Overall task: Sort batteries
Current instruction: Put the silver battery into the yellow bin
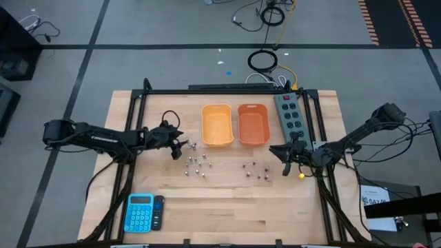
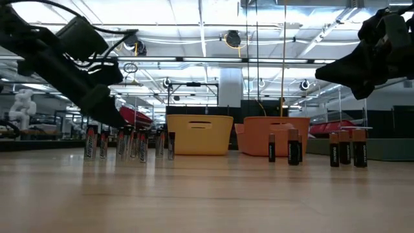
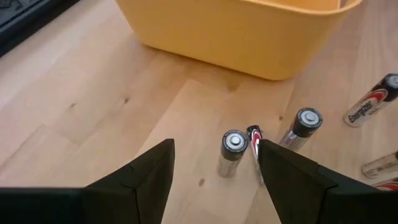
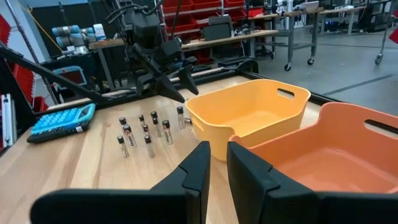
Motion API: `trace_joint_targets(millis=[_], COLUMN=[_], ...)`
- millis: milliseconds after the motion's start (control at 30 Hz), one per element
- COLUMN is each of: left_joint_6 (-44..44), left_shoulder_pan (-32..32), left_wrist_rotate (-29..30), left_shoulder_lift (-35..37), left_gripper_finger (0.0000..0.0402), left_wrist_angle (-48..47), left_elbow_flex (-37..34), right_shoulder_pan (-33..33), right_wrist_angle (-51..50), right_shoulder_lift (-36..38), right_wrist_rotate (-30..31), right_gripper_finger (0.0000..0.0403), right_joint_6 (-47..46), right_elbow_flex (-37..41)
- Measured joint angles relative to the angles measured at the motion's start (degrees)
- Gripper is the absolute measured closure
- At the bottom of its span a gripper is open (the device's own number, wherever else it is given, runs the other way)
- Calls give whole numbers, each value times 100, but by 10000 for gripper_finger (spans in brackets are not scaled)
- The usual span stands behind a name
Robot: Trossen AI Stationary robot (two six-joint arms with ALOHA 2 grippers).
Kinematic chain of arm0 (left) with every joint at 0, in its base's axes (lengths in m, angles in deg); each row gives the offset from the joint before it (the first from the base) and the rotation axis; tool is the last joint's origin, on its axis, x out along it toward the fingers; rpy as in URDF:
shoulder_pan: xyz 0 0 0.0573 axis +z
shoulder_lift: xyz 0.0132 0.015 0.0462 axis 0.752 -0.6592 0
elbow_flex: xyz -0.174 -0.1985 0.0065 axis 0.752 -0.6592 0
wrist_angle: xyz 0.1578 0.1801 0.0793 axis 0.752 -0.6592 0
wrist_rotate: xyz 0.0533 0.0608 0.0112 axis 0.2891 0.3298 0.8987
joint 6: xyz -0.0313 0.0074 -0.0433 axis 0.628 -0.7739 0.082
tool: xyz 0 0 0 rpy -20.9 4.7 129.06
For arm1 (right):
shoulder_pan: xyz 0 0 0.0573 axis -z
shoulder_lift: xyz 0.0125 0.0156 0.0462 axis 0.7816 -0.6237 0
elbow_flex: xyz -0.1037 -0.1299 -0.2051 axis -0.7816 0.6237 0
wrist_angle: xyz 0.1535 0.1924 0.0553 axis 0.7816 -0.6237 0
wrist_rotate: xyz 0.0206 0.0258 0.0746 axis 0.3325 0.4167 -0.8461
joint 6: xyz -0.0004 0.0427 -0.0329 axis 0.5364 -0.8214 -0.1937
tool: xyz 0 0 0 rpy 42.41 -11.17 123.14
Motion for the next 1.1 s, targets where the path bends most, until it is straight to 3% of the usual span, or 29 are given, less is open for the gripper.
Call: trace_joint_targets(millis=[267, 567, 700, 867, 1100], left_joint_6=[-29, -23, -29, -132, -251], left_shoulder_pan=[123, 123, 122, 122, 215], left_wrist_rotate=[-450, -429, -344, -412, -345], left_shoulder_lift=[-675, -1256, -1428, -1655, -1639], left_gripper_finger=[160, 170, 219, 353, 358], left_wrist_angle=[584, 1174, 1273, 1297, 1232], left_elbow_flex=[0, -3, -3, 0, 93], right_shoulder_pan=[0, 0, 0, 0, 0], right_wrist_angle=[-62, -134, -134, -136, -136], right_shoulder_lift=[2, 2, 2, 2, 4], right_wrist_rotate=[-4, 0, 2, 3, 5], right_gripper_finger=[355, 355, 355, 355, 355], right_joint_6=[-60, -162, -172, -228, -276], right_elbow_flex=[0, 0, 0, 0, 0])
